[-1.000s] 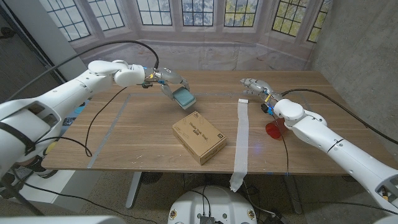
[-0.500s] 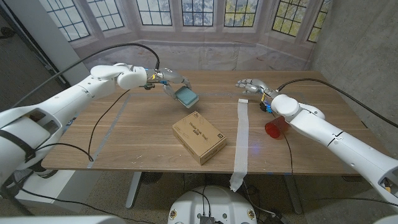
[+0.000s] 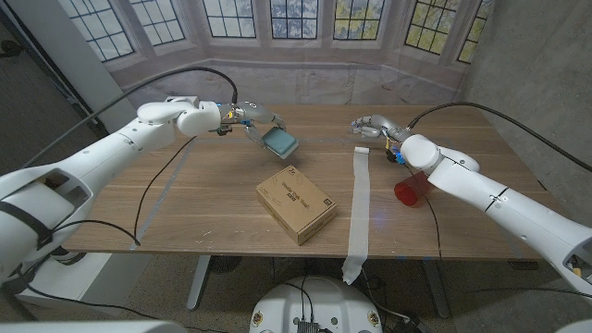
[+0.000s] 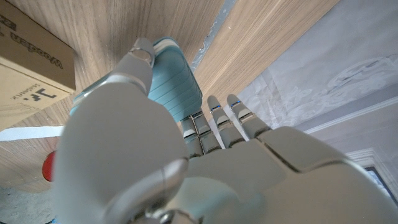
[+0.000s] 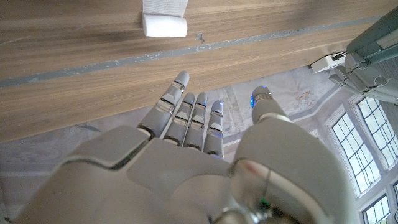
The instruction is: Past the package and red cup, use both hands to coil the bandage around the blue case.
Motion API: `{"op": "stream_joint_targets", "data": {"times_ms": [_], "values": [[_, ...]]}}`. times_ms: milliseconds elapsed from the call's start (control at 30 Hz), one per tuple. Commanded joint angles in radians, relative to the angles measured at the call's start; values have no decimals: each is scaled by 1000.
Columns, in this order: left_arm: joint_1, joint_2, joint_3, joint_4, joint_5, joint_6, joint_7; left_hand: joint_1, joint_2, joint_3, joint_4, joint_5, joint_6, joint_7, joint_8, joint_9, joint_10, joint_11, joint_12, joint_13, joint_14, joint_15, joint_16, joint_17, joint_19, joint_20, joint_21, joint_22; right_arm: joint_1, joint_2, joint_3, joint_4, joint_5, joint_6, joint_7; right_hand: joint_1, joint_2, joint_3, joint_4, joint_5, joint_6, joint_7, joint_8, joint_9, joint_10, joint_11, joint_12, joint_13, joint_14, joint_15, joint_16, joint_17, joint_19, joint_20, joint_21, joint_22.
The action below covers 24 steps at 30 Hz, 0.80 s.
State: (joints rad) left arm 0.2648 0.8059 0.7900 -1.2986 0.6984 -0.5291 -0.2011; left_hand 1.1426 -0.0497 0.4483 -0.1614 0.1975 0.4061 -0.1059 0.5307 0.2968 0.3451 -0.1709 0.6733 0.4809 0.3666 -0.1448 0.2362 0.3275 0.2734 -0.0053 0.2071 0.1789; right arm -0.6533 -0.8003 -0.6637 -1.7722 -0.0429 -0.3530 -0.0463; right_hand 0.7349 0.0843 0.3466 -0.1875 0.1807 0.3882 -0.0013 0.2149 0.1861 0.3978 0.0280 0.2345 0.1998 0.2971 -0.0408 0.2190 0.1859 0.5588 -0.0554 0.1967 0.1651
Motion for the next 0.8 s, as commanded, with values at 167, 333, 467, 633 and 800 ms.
{"op": "stream_joint_targets", "data": {"times_ms": [167,333,467,633,800], "values": [[17,-11,-11,1,-32,32,3,-16,48,17,12,6,56,-8,215,67,62,-46,27,180,9,-2,-4,3,-3,-1,-2,2,68,-1,-80,-16,-193,-88,74,32,-13,10,0,0,20,-3,9,2,24,-9,7,3,18,-22,6,-1,15,-3,7,2],[21,-21,-13,14,-59,41,1,-18,49,18,13,6,58,-9,218,65,65,-46,27,182,10,-2,-4,5,-3,-2,-2,2,84,-3,-106,-15,-254,-113,101,43,-18,11,1,1,23,-4,8,2,27,-13,6,3,23,-24,6,0,19,-2,7,2],[25,-23,-16,18,-76,53,-1,-19,49,19,12,7,63,-8,222,64,67,-45,28,183,12,-3,-5,6,-3,-1,-2,2,93,-4,-119,-7,-292,-119,118,53,-22,11,2,1,32,-6,9,2,36,-10,8,3,29,-25,7,1,26,-4,8,2],[33,-24,-22,17,-97,70,-1,-21,50,19,13,7,62,-9,224,61,67,-45,27,185,14,-3,-6,8,-3,-1,-2,2,101,-5,-132,3,-340,-114,131,77,-32,11,5,2,58,-12,12,2,62,-12,12,4,53,-36,12,3,47,-7,10,3],[38,-25,-21,11,-106,80,-4,-23,50,20,13,7,63,-9,226,58,68,-45,27,187,15,-4,-7,9,-3,-1,-2,2,114,-1,-144,21,-384,-99,145,100,-38,13,4,3,75,-20,14,2,85,-23,17,4,72,-47,17,4,62,-7,12,3]]}}
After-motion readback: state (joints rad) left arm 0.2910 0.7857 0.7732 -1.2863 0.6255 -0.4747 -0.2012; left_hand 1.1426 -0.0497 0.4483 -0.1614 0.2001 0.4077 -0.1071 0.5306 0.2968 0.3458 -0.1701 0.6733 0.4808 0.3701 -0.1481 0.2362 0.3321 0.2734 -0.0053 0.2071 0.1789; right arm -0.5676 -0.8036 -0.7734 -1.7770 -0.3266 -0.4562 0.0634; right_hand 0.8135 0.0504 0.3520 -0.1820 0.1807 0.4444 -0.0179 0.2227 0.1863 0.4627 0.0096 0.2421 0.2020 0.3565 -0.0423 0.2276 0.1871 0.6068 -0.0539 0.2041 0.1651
